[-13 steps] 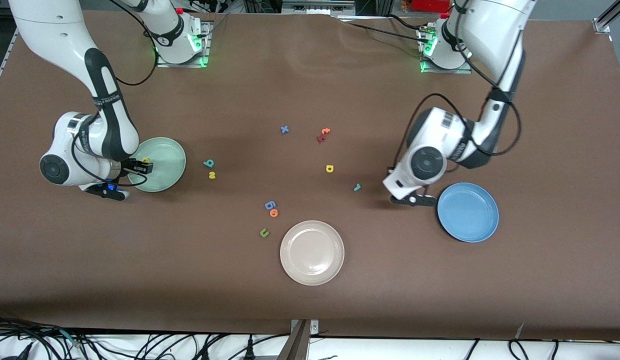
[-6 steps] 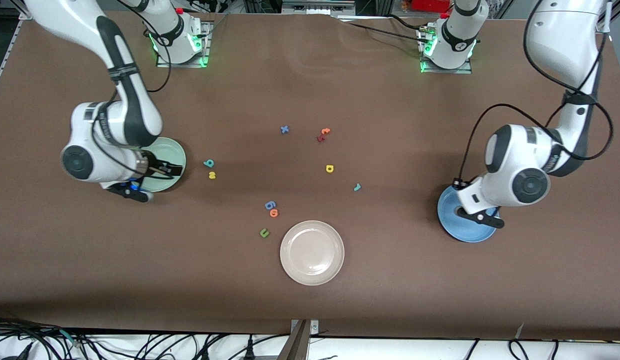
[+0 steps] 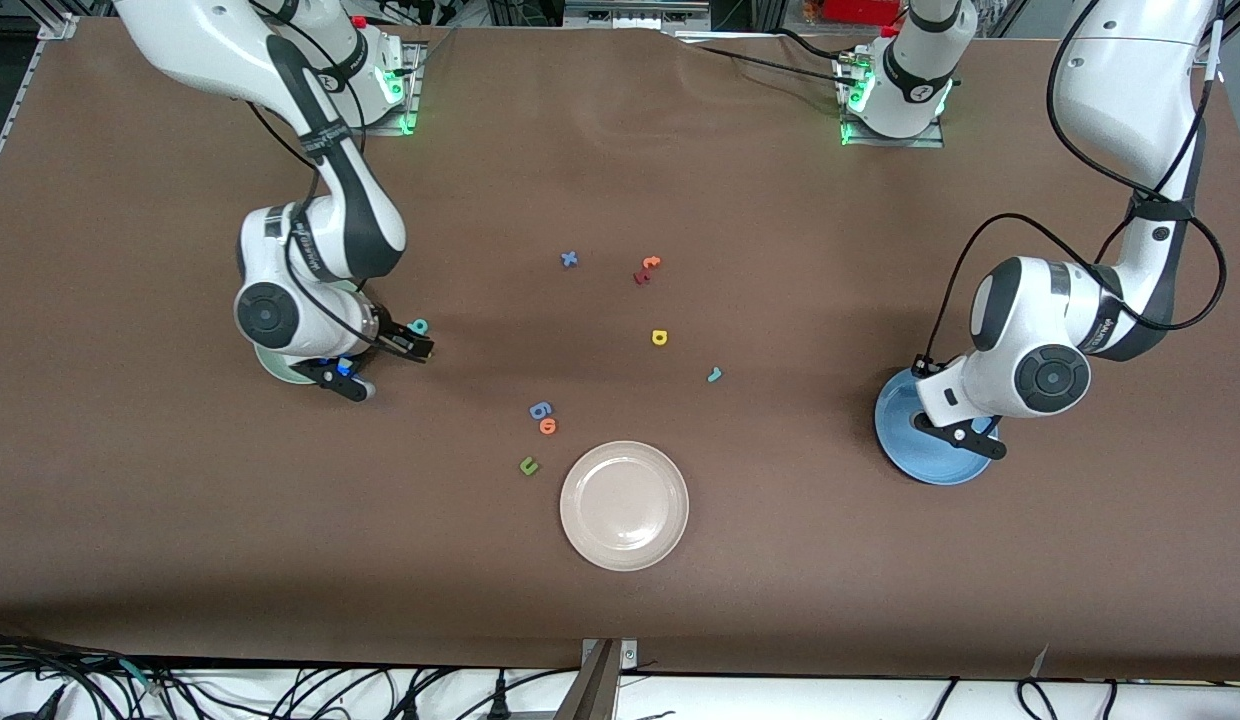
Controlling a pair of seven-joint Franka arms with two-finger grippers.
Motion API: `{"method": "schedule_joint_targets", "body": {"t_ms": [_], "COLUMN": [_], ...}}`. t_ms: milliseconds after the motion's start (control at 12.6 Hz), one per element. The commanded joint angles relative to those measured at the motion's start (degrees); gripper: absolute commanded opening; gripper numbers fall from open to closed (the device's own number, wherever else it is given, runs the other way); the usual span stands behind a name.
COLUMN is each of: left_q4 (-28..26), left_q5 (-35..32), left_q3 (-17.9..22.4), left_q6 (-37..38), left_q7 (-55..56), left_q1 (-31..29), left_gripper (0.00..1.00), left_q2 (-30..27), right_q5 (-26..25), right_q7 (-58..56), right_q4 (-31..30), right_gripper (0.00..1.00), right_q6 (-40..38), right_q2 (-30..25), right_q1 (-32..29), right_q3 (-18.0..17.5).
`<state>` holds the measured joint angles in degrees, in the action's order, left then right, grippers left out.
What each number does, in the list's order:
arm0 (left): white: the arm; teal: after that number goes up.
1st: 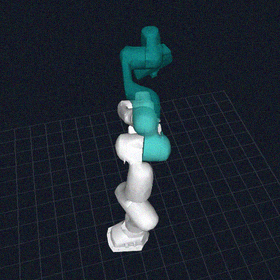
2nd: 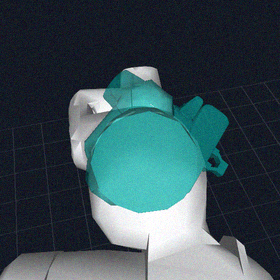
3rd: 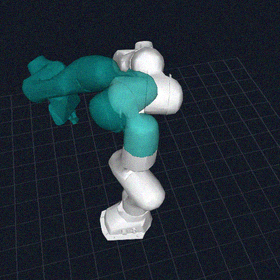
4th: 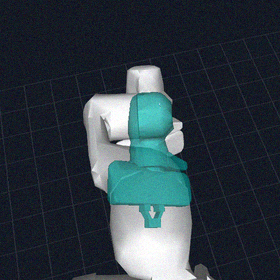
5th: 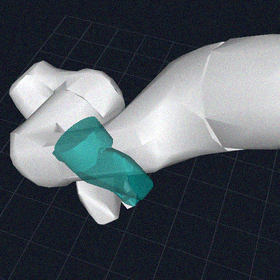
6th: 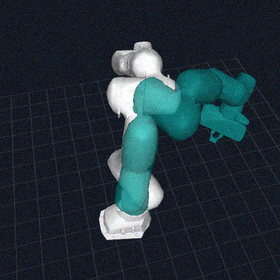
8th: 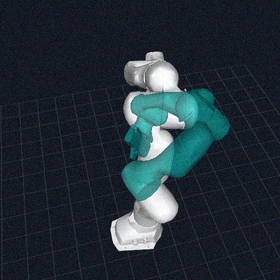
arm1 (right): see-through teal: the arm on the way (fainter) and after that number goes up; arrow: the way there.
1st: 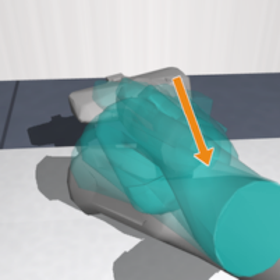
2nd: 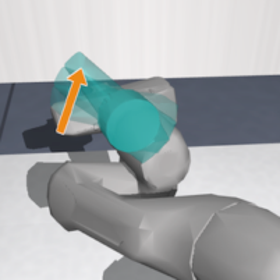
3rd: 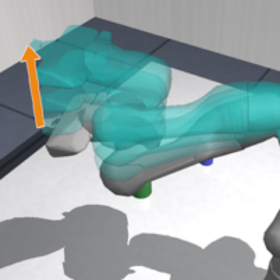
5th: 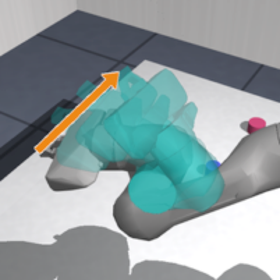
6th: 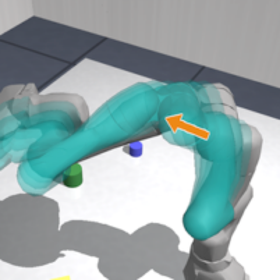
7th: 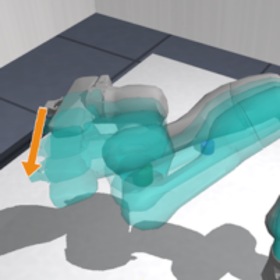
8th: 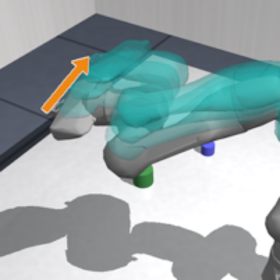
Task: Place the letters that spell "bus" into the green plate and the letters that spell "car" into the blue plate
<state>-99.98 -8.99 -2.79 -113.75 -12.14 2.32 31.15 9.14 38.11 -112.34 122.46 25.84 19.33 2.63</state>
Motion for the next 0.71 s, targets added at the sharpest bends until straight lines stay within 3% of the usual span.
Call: {"method": "schedule_joint_targets", "body": {"t_ms": [0,159,397,636], "left_q4": [1.19,2.07,5.92,8.40], "left_q5": [-1.29,-1.03,7.57,13.64], "left_q3": [-0.03,-0.29,-1.43,-1.70], "left_q6": [0.02,0.19,-0.07,-5.83], "left_q7": [-1.05,0.09,7.89,25.17], "left_q1": [0.05,0.93,5.48,14.26], "left_gripper": [1.00,1.00,1.00,1.00], "left_q2": [0.05,0.23,3.91,6.99], "right_q5": [0.61,0.35,-0.26,-0.26], "right_q7": [2.23,1.79,-1.53,-6.72], "right_q4": [-7.08,-8.15,-9.21,-12.98], "right_gripper": [0.98,0.98,0.96,0.95], "right_q6": [9.43,10.34,10.78,17.53], "right_q2": [-0.79,-0.79,-1.23,-1.31], "right_q1": [1.68,1.76,2.64,2.64], "right_q3": [0.09,0.01,-0.08,-0.17]}}
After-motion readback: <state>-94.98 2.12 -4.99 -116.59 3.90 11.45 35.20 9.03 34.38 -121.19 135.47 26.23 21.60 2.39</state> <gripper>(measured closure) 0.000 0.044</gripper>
